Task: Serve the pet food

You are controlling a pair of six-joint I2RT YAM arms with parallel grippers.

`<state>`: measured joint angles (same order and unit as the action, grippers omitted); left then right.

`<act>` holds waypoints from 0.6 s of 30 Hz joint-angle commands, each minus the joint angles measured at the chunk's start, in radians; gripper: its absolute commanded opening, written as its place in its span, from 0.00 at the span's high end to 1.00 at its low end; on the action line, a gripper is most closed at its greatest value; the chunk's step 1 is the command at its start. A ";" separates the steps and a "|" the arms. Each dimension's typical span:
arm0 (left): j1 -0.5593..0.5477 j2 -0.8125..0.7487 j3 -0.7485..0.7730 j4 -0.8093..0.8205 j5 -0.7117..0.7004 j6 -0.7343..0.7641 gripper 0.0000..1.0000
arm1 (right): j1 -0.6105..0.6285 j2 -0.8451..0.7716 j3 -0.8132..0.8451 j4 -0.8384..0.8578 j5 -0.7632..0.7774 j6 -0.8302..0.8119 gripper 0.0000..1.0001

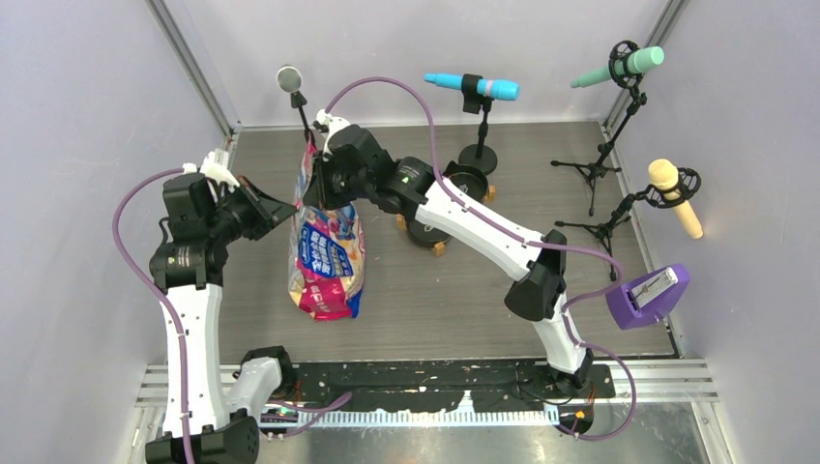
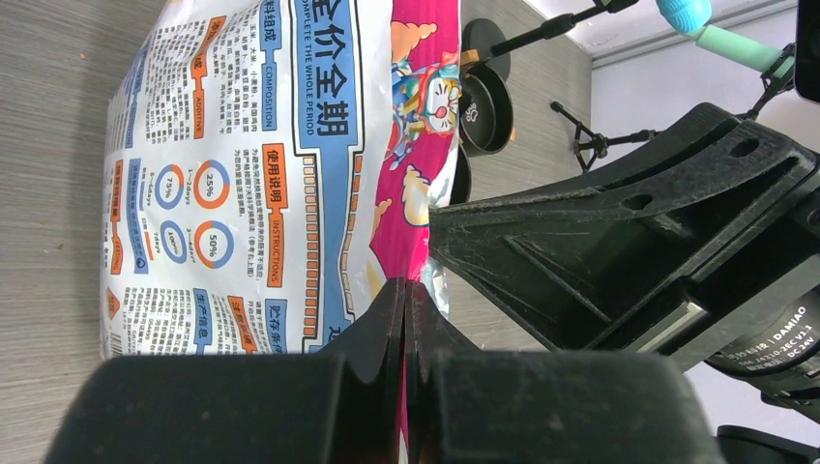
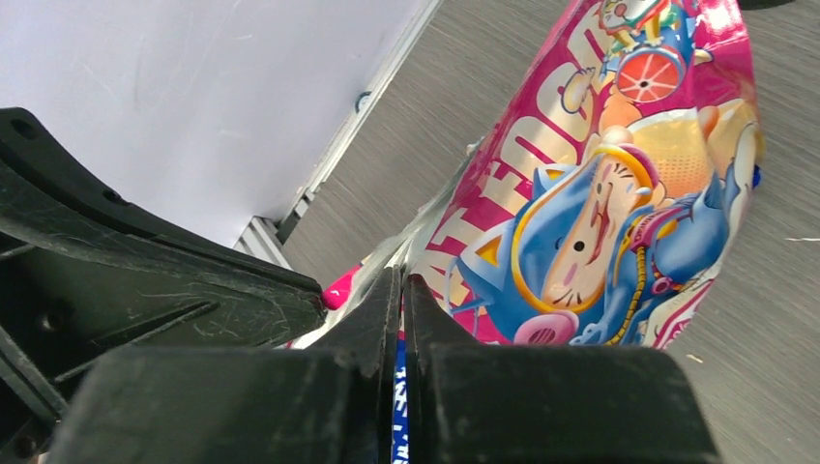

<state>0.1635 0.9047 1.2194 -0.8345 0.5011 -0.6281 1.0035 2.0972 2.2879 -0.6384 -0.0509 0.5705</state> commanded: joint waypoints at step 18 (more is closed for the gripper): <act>0.002 -0.043 0.054 -0.002 -0.031 0.053 1.00 | -0.010 -0.060 0.025 -0.166 0.206 -0.122 0.95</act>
<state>0.1631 0.9001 1.2205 -0.8349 0.4843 -0.6147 1.0122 2.0926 2.2913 -0.7113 0.0246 0.4995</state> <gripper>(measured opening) 0.008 0.059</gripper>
